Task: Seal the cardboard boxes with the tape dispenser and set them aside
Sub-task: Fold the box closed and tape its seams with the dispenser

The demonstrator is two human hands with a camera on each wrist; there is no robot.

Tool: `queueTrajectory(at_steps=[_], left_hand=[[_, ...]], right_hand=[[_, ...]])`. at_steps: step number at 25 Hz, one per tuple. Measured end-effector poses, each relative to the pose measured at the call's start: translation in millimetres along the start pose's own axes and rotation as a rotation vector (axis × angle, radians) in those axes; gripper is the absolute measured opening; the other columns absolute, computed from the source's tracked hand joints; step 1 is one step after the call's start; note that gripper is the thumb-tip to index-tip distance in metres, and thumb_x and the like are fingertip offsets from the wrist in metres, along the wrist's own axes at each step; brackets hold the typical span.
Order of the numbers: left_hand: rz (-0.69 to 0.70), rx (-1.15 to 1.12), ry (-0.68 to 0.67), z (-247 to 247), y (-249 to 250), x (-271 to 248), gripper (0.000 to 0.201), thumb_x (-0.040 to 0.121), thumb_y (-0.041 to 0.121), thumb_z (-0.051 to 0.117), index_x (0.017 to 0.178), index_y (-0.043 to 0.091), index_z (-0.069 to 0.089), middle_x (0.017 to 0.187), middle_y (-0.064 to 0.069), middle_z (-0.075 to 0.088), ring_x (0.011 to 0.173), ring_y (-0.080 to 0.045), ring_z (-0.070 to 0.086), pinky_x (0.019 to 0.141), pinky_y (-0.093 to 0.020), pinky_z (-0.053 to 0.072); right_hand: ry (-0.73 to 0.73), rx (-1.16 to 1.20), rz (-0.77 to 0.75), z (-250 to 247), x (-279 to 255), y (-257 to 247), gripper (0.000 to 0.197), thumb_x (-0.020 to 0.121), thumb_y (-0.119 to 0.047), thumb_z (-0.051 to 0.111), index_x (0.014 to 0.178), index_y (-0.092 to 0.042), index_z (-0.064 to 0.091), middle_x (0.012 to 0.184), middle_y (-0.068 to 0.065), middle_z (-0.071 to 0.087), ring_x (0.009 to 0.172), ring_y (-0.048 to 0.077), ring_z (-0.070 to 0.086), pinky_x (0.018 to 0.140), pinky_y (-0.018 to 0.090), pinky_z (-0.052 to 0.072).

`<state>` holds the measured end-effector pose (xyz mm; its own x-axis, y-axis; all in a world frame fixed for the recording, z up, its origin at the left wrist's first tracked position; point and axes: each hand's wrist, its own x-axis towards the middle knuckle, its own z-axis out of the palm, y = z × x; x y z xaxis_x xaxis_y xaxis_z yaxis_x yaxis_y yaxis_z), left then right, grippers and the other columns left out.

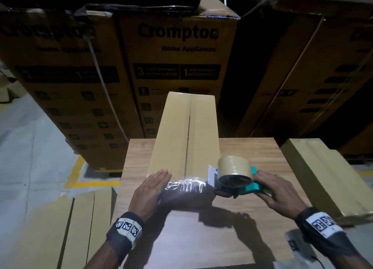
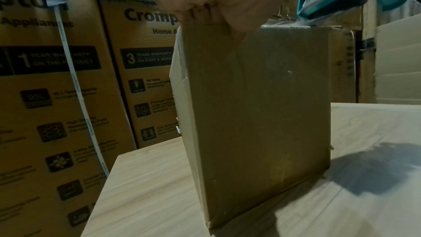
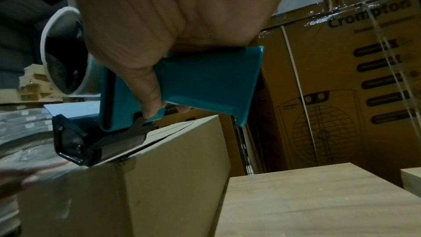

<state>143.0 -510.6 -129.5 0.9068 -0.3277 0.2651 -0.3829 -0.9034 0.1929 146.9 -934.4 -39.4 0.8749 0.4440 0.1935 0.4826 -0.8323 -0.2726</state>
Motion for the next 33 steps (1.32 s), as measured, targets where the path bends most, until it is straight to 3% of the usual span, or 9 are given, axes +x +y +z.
queueTrajectory(at_steps=[2, 5, 9, 13, 17, 22, 25, 29, 33], left_hand=[[-0.014, -0.043, 0.016, 0, 3, -1, 0.088, 0.067, -0.003, 0.089, 0.146, 0.016, 0.056, 0.148, -0.005, 0.057, 0.136, -0.019, 0.055, 0.118, -0.033, 0.034], [0.003, -0.022, 0.018, 0, 14, 0, 0.089, 0.067, 0.005, 0.091, 0.147, 0.015, 0.054, 0.151, -0.01, 0.053, 0.139, -0.027, 0.051, 0.12, -0.043, 0.033], [0.129, 0.022, -0.026, 16, 39, 8, 0.098, 0.057, 0.004, 0.092, 0.147, 0.005, 0.052, 0.154, -0.014, 0.047, 0.143, -0.031, 0.042, 0.126, -0.038, 0.011], [0.181, -0.046, -0.105, 35, 72, 28, 0.092, 0.064, 0.008, 0.093, 0.146, 0.01, 0.054, 0.152, -0.011, 0.051, 0.141, -0.024, 0.05, 0.122, -0.038, 0.032], [0.166, -0.064, -0.109, 35, 81, 37, 0.101, 0.046, -0.015, 0.085, 0.14, 0.012, 0.06, 0.142, -0.009, 0.062, 0.128, -0.022, 0.062, 0.107, -0.041, 0.049], [0.218, -0.047, -0.1, 34, 66, 36, 0.109, 0.05, -0.021, 0.079, 0.149, 0.014, 0.05, 0.147, -0.008, 0.058, 0.134, -0.021, 0.058, 0.113, -0.041, 0.042], [0.233, -0.06, -0.092, 35, 65, 37, 0.097, 0.056, -0.017, 0.083, 0.145, 0.011, 0.056, 0.146, -0.008, 0.059, 0.133, -0.02, 0.058, 0.114, -0.04, 0.038], [0.231, -0.076, -0.092, 33, 67, 37, 0.099, 0.054, -0.013, 0.086, 0.145, 0.011, 0.056, 0.146, -0.009, 0.059, 0.133, -0.021, 0.058, 0.114, -0.042, 0.037], [0.202, -0.098, -0.091, 31, 73, 35, 0.094, 0.058, -0.006, 0.09, 0.145, 0.011, 0.057, 0.146, -0.009, 0.059, 0.133, -0.021, 0.058, 0.116, -0.042, 0.036]], right_hand=[[-0.028, -0.056, 0.004, 8, 1, -2, 0.068, 0.073, -0.015, 0.089, 0.122, -0.043, 0.052, 0.108, -0.017, 0.065, 0.086, 0.007, 0.061, 0.067, 0.036, 0.055], [-0.044, -0.047, 0.022, 15, -2, 4, 0.065, 0.076, -0.018, 0.087, 0.124, -0.044, 0.051, 0.11, -0.015, 0.066, 0.088, 0.007, 0.061, 0.07, 0.033, 0.053], [-0.042, -0.051, 0.021, 15, 0, 6, 0.064, 0.078, -0.02, 0.085, 0.124, -0.045, 0.049, 0.111, -0.016, 0.065, 0.089, 0.005, 0.059, 0.073, 0.033, 0.053], [-0.037, -0.033, 0.032, 14, 1, 4, 0.059, 0.08, -0.018, 0.082, 0.123, -0.045, 0.05, 0.111, -0.015, 0.064, 0.089, 0.007, 0.058, 0.073, 0.036, 0.054], [-0.057, 0.022, 0.042, 15, -3, 8, 0.056, 0.084, -0.02, 0.08, 0.125, -0.044, 0.05, 0.113, -0.016, 0.064, 0.092, 0.005, 0.058, 0.076, 0.038, 0.054], [-0.075, 0.063, 0.079, 2, -10, 15, 0.059, 0.085, -0.019, 0.08, 0.127, -0.047, 0.05, 0.117, -0.021, 0.063, 0.097, -0.003, 0.054, 0.08, 0.035, 0.053], [-0.041, 0.006, 0.104, -21, -32, 30, 0.07, 0.077, -0.01, 0.085, 0.127, -0.045, 0.052, 0.114, -0.014, 0.068, 0.094, -0.001, 0.057, 0.076, 0.032, 0.053], [0.025, -0.061, 0.122, -38, -48, 49, 0.078, 0.065, -0.001, 0.092, 0.127, -0.034, 0.058, 0.112, -0.004, 0.073, 0.092, 0.008, 0.065, 0.076, 0.021, 0.044], [-0.035, -0.12, 0.091, 0, -43, 49, 0.071, 0.068, -0.006, 0.088, 0.119, -0.041, 0.052, 0.107, -0.01, 0.069, 0.09, 0.013, 0.065, 0.071, 0.038, 0.056]])
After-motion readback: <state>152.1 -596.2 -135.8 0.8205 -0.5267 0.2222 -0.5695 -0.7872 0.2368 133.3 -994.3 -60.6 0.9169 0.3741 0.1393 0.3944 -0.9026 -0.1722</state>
